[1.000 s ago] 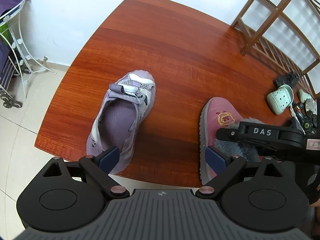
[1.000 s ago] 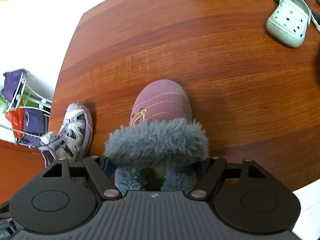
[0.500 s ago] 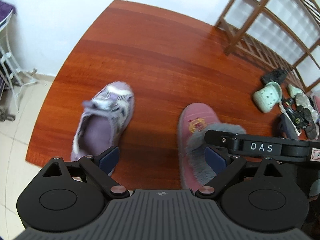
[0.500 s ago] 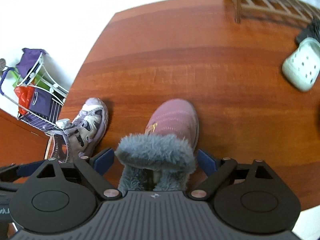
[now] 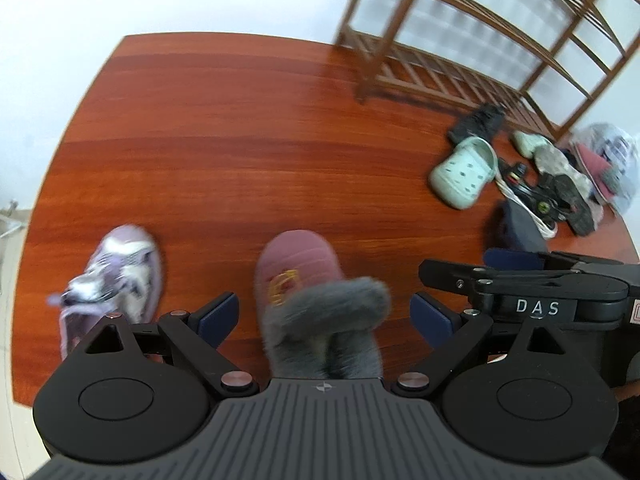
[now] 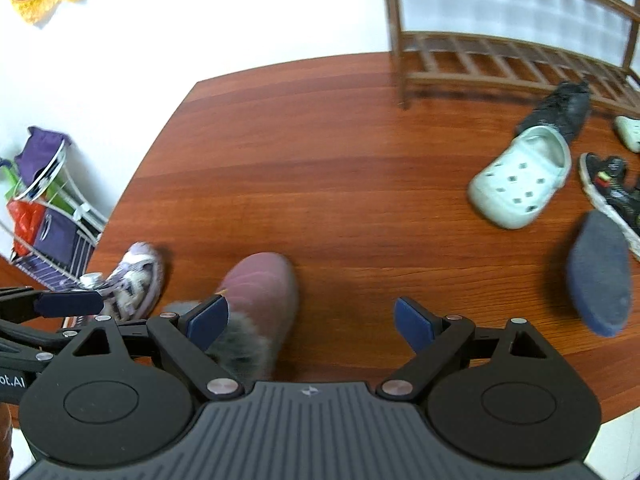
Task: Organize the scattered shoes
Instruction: 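Carry the pink boot with the right tool beside the sneaker and release, then move the right tool to the black sandal and grasp its strap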
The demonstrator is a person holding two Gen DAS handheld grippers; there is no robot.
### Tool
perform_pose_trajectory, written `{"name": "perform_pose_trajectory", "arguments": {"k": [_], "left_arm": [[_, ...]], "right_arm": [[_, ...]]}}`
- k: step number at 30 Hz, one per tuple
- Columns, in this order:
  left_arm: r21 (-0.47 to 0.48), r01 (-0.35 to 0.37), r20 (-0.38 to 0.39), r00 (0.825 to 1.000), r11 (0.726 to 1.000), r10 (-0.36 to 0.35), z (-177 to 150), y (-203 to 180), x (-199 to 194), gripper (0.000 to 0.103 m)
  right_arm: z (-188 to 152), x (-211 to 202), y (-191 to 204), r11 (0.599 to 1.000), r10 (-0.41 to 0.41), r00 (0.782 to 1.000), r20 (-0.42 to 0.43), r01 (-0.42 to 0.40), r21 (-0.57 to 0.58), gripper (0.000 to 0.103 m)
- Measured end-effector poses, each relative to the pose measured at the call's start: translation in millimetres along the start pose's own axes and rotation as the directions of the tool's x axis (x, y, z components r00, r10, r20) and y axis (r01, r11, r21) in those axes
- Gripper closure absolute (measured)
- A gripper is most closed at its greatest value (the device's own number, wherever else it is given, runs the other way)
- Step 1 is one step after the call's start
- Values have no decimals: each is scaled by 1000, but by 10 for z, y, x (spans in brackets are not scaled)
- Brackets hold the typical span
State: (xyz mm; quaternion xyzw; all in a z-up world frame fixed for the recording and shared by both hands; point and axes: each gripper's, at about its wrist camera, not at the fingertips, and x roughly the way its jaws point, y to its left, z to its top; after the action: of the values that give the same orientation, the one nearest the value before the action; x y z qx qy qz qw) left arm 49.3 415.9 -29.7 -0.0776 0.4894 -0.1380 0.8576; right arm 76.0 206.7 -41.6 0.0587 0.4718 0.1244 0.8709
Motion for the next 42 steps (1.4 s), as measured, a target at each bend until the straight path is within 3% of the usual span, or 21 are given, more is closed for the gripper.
{"name": "perform_pose_trajectory", "arguments": {"k": [5, 14, 24, 33, 35, 42], "left_arm": [[51, 28, -17, 999, 998, -27, 82, -252, 141, 10], [62, 39, -44, 998, 997, -36, 142, -651, 334, 10], [2, 10, -54, 998, 1000, -10, 243, -1178, 659, 10], [-68, -16, -45, 999, 998, 13, 412, -1604, 946, 10], [-78, -23, -50, 999, 997, 19, 415, -1677, 999, 10], [-102, -47, -67, 997, 994, 40, 393, -1931, 1155, 10]], "right_arm": [[14, -82, -363, 999, -37, 999, 28, 38, -22, 9], [167, -112, -1029, 993, -69, 998, 8, 70, -97, 9], [663, -55, -1904, 945, -86, 996, -17, 77, -319, 9], [1037, 85, -2832, 911, -183, 983, -16, 163, -378, 9], [1068, 120, -2998, 906, -198, 980, -24, 174, -386, 1], [1182, 338, -3621, 906, -183, 979, -93, 131, -403, 1]]}}
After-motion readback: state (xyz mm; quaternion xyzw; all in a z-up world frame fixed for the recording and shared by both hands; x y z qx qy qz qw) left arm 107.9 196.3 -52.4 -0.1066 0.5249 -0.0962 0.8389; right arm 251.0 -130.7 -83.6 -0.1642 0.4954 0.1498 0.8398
